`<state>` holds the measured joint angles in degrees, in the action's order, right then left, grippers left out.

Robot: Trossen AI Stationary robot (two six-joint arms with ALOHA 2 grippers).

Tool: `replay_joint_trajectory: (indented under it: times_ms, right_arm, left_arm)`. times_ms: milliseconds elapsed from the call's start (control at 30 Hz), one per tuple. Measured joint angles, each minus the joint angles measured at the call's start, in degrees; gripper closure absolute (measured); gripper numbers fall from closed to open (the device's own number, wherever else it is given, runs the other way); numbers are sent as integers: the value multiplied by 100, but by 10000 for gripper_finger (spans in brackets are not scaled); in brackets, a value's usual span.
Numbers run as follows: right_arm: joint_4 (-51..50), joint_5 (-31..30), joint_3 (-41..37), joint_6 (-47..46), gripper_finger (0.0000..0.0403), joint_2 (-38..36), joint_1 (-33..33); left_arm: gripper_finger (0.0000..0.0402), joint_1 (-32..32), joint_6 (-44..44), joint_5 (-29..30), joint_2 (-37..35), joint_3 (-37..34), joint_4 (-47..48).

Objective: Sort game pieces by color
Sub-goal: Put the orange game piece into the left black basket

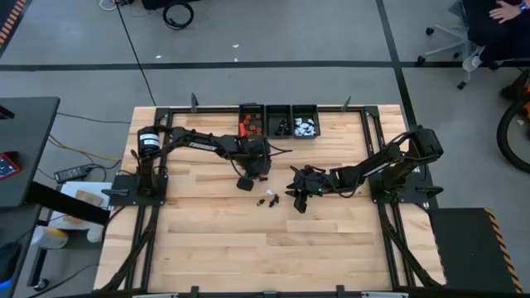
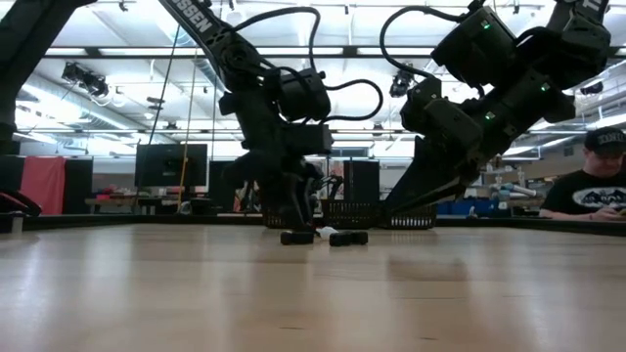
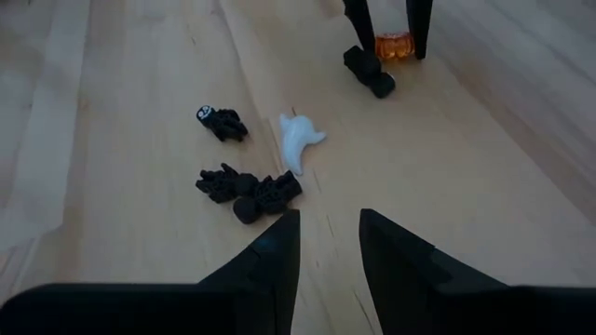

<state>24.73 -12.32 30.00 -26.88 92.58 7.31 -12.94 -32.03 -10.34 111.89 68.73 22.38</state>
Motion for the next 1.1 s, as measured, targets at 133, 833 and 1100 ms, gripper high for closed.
replay_joint_trajectory:
  times_ms: [133, 833, 1100]
  right_arm:
    - [-17, 0, 0, 1, 284, 0, 0]
    - [-24, 0, 0, -35, 284, 2, 4]
    - [54, -1, 0, -39, 284, 2, 4]
  left_arm:
    - [326, -61, 13, -47, -72, -18, 117]
    - [330, -887, -223, 580, -1113, -7, -135]
    - [330, -2020, -354, 574, -929, -3, -762]
